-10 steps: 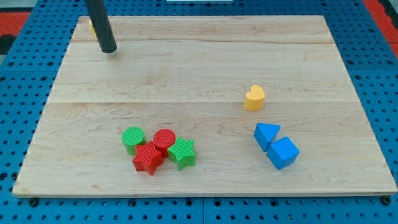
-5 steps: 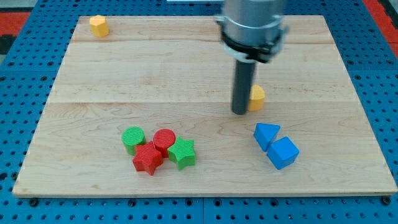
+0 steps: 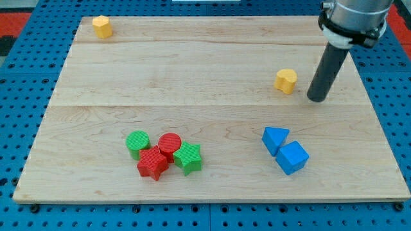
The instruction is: Push the yellow heart towards the top middle of the board
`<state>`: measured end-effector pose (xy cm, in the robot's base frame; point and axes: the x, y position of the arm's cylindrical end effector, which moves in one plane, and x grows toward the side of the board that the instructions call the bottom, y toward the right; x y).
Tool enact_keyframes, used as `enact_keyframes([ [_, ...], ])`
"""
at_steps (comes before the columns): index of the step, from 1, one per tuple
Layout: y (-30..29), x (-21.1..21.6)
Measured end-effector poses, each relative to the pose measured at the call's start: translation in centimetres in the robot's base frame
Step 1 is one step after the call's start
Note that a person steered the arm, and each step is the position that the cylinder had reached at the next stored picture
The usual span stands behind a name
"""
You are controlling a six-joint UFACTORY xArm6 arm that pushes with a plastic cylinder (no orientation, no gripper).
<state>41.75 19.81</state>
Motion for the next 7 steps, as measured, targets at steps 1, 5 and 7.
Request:
enact_keyframes([
  [1, -7.5, -1.7],
  [5, -5.7, -3.3],
  [7, -16.5, -4.3],
])
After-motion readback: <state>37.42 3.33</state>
